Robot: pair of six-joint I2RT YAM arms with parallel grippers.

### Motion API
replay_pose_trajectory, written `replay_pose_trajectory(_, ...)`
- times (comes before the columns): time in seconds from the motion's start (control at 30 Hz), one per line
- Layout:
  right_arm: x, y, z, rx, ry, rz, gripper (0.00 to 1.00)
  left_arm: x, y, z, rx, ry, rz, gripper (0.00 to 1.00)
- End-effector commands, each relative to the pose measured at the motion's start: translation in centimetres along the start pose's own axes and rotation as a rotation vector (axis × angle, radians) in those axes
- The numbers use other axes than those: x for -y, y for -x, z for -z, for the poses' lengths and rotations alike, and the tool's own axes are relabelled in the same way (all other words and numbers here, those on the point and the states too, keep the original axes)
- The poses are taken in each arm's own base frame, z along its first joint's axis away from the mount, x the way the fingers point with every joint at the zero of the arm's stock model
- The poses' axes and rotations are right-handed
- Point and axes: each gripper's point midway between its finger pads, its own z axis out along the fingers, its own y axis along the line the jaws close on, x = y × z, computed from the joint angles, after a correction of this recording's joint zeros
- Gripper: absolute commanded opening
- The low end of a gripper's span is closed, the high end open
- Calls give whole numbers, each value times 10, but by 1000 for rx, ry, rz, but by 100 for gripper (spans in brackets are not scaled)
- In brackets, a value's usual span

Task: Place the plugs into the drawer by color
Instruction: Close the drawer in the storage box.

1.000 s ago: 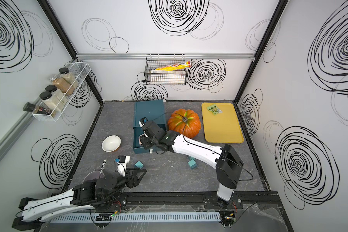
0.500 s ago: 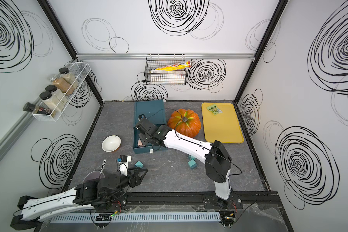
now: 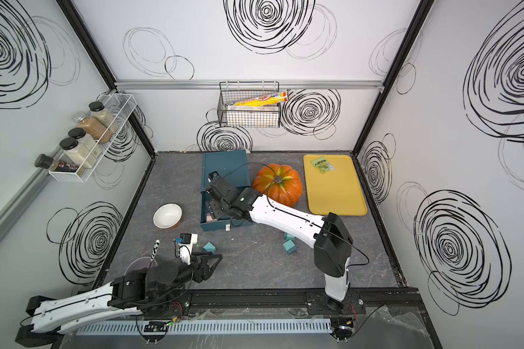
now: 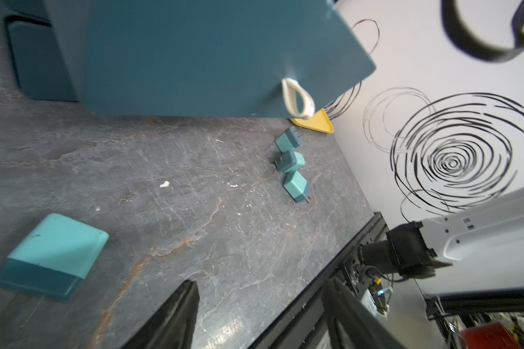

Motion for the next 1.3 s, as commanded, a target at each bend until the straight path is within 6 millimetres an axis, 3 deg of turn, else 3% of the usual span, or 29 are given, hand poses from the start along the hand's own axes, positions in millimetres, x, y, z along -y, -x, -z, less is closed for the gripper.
replay_pose_trajectory(0.0, -1, 34, 50, 124, 55, -12, 78, 61, 31, 31, 11, -217, -7, 71)
replay_pose_trajectory(0.1, 0, 34, 72, 139, 88, 4, 78, 79, 70, 57, 106, -225, -20, 71)
replay_pose_trajectory(0.13, -3, 32, 80, 142, 117, 16, 77, 82, 84, 65, 139, -192, -41, 66)
replay_pose_trajectory(0.27, -19, 16, 115, 143, 282, 72, 69, 90, 136, 74, 218, 38, -143, 65)
replay_pose_trajectory(0.4, -21, -4, 142, 174, 376, 69, 69, 116, 183, 76, 297, 166, -212, 79)
replay_pose_trajectory(0.53, -28, -31, 146, 177, 460, 108, 69, 154, 214, 54, 290, 72, -277, 84)
replay_pose_trajectory(0.63, -34, -52, 139, 159, 509, 131, 68, 159, 231, 14, 174, -79, -277, 83)
replay_pose_trajectory(0.77, -38, -72, 129, 151, 553, 140, 66, 109, 275, -16, 225, 19, -229, 85)
replay_pose_trajectory(0.9, -44, -98, 118, 106, 570, 142, 65, 34, 305, -42, 234, 242, -178, 82)
replay_pose_trajectory(1.0, -46, -115, 108, 68, 566, 145, 64, -10, 304, -58, 218, 396, -165, 79)
replay_pose_trajectory(1.13, -42, -126, 92, 57, 531, 138, 65, -41, 298, -68, 231, 484, -161, 77)
replay_pose_trajectory(1.27, -38, -136, 63, 12, 462, 148, 65, -71, 288, -81, 175, 575, -148, 74)
